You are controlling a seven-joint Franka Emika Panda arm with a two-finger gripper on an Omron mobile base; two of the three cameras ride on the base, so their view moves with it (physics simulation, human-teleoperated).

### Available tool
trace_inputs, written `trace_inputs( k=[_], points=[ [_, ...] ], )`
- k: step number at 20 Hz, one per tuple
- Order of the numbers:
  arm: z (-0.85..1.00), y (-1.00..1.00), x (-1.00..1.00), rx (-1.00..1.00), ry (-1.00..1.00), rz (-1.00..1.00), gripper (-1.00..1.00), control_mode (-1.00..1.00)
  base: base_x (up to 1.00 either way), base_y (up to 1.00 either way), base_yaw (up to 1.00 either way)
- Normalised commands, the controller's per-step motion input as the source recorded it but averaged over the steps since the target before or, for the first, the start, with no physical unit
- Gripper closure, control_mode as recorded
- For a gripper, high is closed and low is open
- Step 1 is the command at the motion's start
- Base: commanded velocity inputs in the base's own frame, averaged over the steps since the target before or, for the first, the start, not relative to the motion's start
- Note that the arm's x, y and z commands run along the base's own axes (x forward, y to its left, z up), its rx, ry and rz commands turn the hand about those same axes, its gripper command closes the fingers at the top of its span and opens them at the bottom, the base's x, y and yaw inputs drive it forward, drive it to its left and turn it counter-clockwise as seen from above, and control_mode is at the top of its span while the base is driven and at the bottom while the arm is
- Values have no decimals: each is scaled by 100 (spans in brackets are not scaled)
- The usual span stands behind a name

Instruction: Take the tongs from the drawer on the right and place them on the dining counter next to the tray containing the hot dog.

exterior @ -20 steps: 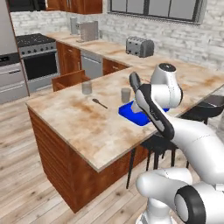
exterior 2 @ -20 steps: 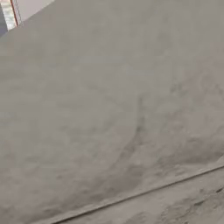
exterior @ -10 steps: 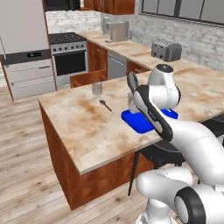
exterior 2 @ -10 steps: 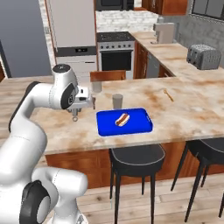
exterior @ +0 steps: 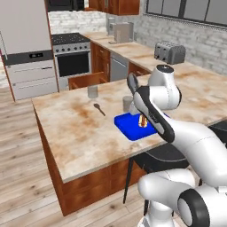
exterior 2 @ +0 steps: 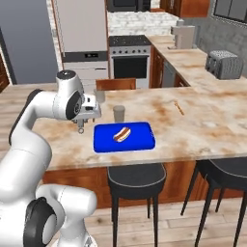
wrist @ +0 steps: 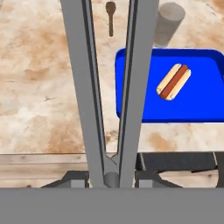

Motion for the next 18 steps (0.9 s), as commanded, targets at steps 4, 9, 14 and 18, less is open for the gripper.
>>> trace_inputs(
  k=[4,9,14,18],
  points=[
    [0,0,0,0,0,0,100,100,40,0,21],
    [0,0,0,0,0,0,100,100,44,0,23],
    [0,0,0,0,0,0,100,100,29,0,18],
    [0,0,0,0,0,0,100,100,13,0,10]
  ],
)
